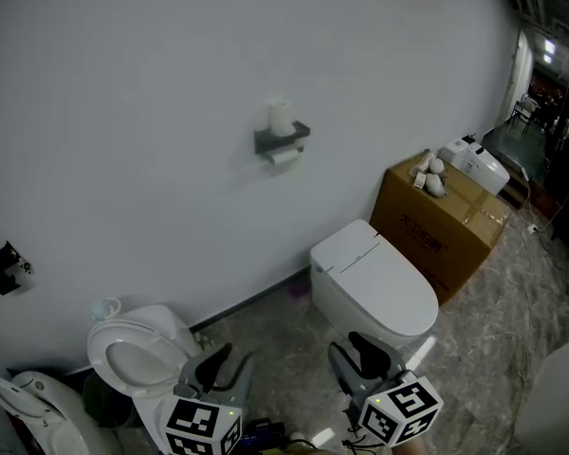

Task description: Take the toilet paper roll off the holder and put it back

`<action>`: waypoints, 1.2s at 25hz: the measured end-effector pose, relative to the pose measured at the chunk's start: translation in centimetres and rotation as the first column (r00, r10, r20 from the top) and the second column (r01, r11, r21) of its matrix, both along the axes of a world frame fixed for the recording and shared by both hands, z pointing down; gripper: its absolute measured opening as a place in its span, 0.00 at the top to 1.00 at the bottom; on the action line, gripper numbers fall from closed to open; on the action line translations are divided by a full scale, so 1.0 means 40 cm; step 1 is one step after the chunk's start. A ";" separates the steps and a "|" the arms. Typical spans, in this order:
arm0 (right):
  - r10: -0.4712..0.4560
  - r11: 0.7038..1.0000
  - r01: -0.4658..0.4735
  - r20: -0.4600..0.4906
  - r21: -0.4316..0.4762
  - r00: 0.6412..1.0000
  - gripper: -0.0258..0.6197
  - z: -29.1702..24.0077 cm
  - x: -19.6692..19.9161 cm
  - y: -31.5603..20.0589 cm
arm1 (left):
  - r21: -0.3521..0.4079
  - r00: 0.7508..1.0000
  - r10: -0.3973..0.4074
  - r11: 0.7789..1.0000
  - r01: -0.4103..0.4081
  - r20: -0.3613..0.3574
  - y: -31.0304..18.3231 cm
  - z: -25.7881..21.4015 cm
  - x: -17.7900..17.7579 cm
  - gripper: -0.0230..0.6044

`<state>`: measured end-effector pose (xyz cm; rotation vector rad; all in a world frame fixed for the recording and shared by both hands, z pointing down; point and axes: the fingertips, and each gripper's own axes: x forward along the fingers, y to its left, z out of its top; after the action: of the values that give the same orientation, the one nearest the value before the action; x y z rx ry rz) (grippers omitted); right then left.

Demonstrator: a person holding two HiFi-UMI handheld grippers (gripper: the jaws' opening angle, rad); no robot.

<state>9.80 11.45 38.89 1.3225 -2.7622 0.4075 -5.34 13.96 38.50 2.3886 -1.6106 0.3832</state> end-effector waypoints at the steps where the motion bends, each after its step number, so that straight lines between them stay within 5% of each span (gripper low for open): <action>1: -0.003 1.000 0.003 0.002 0.001 1.000 0.74 0.000 0.006 -0.001 | 0.002 1.000 -0.004 1.000 0.004 0.003 0.002 -0.001 0.006 0.74; 15: -0.004 1.000 0.004 0.017 0.021 1.000 0.74 0.012 0.064 -0.038 | 0.047 1.000 -0.006 0.999 0.006 0.013 -0.033 -0.014 0.064 0.74; 30: 0.018 0.999 -0.019 0.008 0.051 1.000 0.74 -0.009 0.046 -0.249 | 0.068 0.999 0.049 0.996 -0.050 0.014 -0.267 -0.027 0.066 0.74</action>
<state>11.66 1.49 38.51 1.3611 -2.7872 0.3456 -2.71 3.30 37.44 2.4857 -1.5973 0.3584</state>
